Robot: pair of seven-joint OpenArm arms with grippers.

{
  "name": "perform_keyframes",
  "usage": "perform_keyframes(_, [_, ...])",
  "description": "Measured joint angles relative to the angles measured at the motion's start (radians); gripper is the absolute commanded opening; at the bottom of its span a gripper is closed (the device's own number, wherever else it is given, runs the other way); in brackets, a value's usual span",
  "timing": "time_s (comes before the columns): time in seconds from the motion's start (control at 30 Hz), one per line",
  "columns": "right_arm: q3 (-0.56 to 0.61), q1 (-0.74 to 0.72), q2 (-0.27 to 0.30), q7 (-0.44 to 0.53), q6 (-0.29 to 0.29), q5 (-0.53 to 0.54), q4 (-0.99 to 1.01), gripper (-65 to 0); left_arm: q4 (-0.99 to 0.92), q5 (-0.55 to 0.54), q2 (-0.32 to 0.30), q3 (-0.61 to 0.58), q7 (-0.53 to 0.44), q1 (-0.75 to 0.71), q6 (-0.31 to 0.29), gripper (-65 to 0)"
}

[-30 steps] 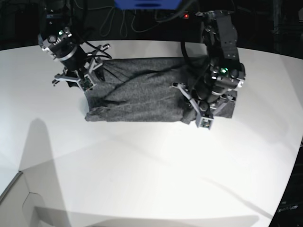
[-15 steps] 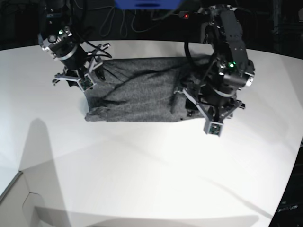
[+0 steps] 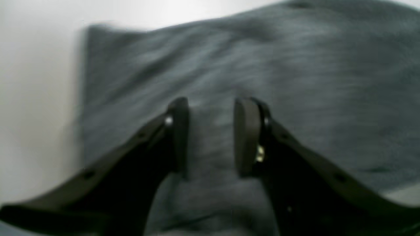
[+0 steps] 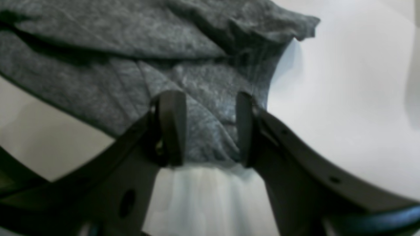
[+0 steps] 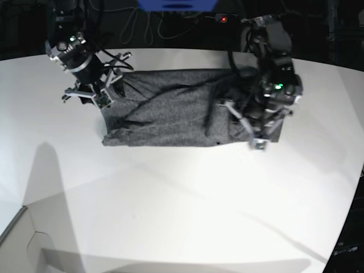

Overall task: Layout the t-shirt on the table in an organized manner, then fold the t-shirt properly
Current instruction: 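Fold the shirt end with the left gripper toward the right gripper, then press the folded end flat with the left gripper and release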

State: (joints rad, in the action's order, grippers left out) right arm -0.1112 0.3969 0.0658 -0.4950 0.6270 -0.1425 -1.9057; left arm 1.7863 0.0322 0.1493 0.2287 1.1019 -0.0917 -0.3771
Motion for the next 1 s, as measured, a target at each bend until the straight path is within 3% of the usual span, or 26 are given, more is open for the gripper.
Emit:
perform_keyframes(0.13, [0.001, -0.003, -0.006, 0.002, 0.0, 0.001, 0.0, -39.8, 0.02, -0.024, 0.011, -0.175, -0.011, -0.053, -0.011, -42.6])
perform_keyframes(0.33, [-0.066, -0.006, -0.003, -0.002, 0.0, 0.0, 0.0, -39.4, 0.169, -0.011, 0.001, -0.203, -0.017, -0.052, -0.008, -42.6])
perform_keyframes(0.4, [-0.096, -0.006, -0.027, 0.002, 0.0, 0.001, -0.001, -38.6, 0.199, -0.031, 0.0, -0.166, -0.012, -0.057, -0.011, -42.6])
perform_keyframes(0.47, [-0.142, -0.012, -0.053, -0.007, 0.0, 0.0, -0.013, -33.6, 0.204, -0.043, -0.014, -0.096, -0.009, -0.064, -0.012, -42.6])
perform_keyframes(0.6, [-0.237, -0.064, -0.12, -0.003, -0.003, 0.0, -0.035, -23.5, 0.192, -0.182, -0.064, 0.154, -0.013, -0.072, -0.007, -42.6])
perform_keyframes(0.77, [-0.254, -0.113, -0.135, -0.004, -0.004, 0.0, 0.011, -23.3, 0.071, -0.401, -0.163, 0.386, -0.001, -0.077, -0.006, -42.5])
perform_keyframes(0.93, [-0.269, -0.173, -0.168, -0.019, -0.003, 0.003, 0.042, -23.1, 0.023, -0.493, -0.222, 0.451, -0.01, -0.114, -0.005, -42.6])
perform_keyframes(1.0, [-0.274, -0.202, -0.176, -0.089, -0.003, 0.001, 0.06, -23.1, 0.023, -0.497, -0.232, 0.457, 0.0, -0.13, -0.005, -42.6])
